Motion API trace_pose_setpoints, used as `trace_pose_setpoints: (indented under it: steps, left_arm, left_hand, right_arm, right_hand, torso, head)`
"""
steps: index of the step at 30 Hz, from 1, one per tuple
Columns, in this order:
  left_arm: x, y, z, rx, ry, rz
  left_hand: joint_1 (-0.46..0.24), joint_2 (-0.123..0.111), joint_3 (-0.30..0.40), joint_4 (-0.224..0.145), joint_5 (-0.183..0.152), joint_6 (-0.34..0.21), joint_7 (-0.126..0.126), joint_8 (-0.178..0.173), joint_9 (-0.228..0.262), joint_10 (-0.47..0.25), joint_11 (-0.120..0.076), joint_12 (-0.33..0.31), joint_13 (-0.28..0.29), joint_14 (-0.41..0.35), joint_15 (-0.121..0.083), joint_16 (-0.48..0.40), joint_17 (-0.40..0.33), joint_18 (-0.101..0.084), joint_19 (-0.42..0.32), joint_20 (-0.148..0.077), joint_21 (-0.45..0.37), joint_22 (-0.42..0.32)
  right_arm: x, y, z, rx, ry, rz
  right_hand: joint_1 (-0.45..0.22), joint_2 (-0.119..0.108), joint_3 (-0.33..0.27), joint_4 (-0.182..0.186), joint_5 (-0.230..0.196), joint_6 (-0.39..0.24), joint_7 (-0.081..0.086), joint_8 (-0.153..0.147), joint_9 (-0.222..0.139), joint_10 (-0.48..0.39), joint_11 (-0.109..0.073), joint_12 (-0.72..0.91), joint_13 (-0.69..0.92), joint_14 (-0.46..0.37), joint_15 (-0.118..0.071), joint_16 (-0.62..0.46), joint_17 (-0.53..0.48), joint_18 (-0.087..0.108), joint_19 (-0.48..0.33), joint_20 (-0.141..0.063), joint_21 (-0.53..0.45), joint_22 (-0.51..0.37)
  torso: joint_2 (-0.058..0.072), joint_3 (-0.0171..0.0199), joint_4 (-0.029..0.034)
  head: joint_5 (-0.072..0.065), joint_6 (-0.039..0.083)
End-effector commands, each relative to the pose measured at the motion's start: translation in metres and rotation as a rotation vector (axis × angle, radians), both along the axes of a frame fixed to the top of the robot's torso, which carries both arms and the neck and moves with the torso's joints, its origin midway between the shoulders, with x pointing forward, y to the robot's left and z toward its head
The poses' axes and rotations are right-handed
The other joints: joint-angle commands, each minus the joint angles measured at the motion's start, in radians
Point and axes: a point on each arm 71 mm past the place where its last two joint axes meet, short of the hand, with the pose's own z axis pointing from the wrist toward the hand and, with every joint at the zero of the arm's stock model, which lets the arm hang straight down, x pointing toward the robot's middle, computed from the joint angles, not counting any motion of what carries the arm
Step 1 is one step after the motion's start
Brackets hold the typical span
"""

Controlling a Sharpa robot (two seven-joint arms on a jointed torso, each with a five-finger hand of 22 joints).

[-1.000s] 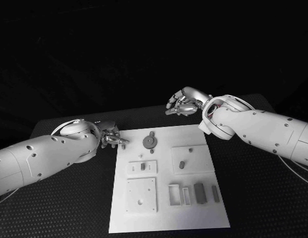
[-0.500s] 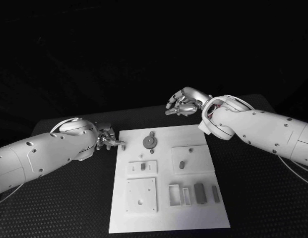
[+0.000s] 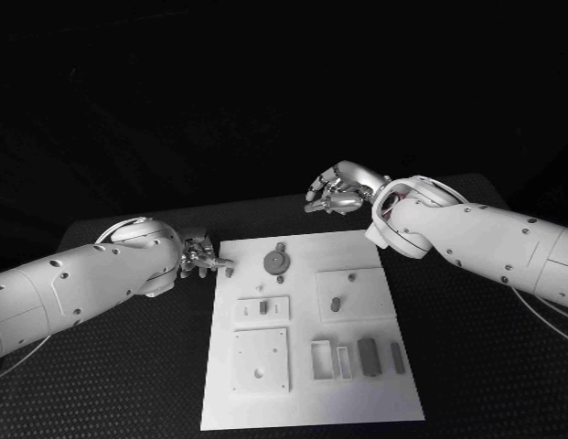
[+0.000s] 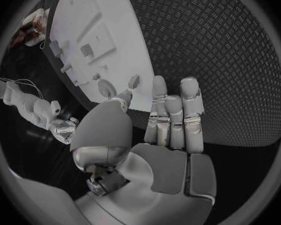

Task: Assemble the parts on the task board

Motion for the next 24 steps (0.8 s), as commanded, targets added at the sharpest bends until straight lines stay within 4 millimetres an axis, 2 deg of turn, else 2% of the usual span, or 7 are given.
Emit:
trace_pose_setpoints:
  steps: [1,9,24]
  left_arm:
    - [0.001,0.000,0.002,-0.023,-0.016,0.025]
    - [0.001,-0.004,0.003,-0.049,-0.016,0.009]
    - [-0.001,-0.013,0.003,-0.070,-0.005,-0.044]
  left_hand:
    - [0.002,0.017,-0.007,-0.001,0.002,0.008,-0.002,0.003,-0.001,-0.004,-0.001,0.007,0.003,-0.001,-0.003,0.005,-0.002,0.070,-0.007,-0.003,0.006,0.024]
    - [0.014,0.026,-0.014,-0.002,0.008,0.008,-0.002,0.002,-0.002,-0.003,-0.002,0.009,0.007,0.001,-0.004,0.009,-0.004,0.070,-0.006,-0.004,0.011,0.024]
    - [0.062,0.004,-0.046,-0.003,0.013,0.011,-0.002,0.003,-0.003,-0.005,-0.002,0.009,0.016,0.001,-0.004,0.013,-0.011,0.070,-0.006,-0.003,0.019,0.023]
  right_arm:
    - [-0.001,0.002,-0.001,0.000,0.002,0.013]
    - [-0.001,0.001,-0.002,0.000,0.004,0.012]
    - [-0.001,0.002,-0.003,-0.001,0.008,0.014]
  right_hand:
    - [-0.006,0.002,-0.002,0.003,-0.001,-0.006,-0.001,-0.005,0.001,-0.004,0.001,-0.005,0.001,0.000,0.004,-0.005,0.001,0.012,0.004,-0.005,-0.004,0.016]
    - [-0.006,0.003,-0.001,0.003,-0.001,-0.006,-0.001,-0.005,0.001,-0.004,0.001,-0.005,0.002,0.000,0.004,-0.005,0.002,0.012,0.004,-0.005,-0.004,0.016]
    - [-0.006,0.003,-0.001,0.003,-0.001,-0.006,-0.001,-0.006,0.002,-0.004,0.001,-0.005,0.002,0.000,0.004,-0.005,0.002,0.012,0.004,-0.006,-0.004,0.016]
  torso:
    - [0.000,0.0006,-0.0003]
    - [0.000,0.0003,0.0000]
    - [0.000,0.0005,-0.0010]
  head:
    - [0.000,0.000]
    - [-0.001,0.001]
    - [-0.002,0.001]
